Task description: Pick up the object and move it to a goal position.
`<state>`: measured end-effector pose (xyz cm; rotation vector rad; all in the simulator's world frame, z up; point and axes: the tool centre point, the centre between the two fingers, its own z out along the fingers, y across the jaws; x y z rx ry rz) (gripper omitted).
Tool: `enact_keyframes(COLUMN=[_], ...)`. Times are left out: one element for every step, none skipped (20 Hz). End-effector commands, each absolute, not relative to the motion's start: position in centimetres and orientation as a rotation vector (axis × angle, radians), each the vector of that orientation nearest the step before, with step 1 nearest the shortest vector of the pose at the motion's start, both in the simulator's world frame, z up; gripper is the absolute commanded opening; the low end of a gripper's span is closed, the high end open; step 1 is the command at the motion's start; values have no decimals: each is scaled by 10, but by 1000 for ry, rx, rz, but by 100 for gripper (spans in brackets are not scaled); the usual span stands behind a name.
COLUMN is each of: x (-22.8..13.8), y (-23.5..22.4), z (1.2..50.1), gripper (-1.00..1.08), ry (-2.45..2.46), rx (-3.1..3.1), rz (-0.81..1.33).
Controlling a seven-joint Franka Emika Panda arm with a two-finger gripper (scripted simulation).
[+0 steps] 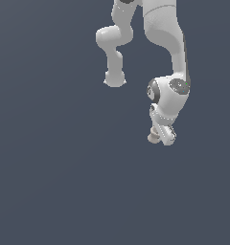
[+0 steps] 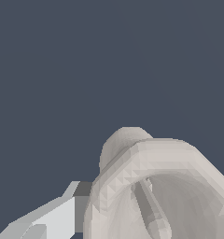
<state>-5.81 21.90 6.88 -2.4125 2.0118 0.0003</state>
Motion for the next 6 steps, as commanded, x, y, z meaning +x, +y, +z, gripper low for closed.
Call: enact_keyframes(x=[-61,-62,-62,-62,-63,-63], y=[231,234,237,239,240,240], z=[69,70,70,70,70,70], gripper=[-100,-100,-100,-100,-100,-100], ry=[2014,2014,2014,2014,2014,2014], rx=[-2410,-2410,-2410,-2410,-2410,-2410], rz=[0,0,0,0,0,0])
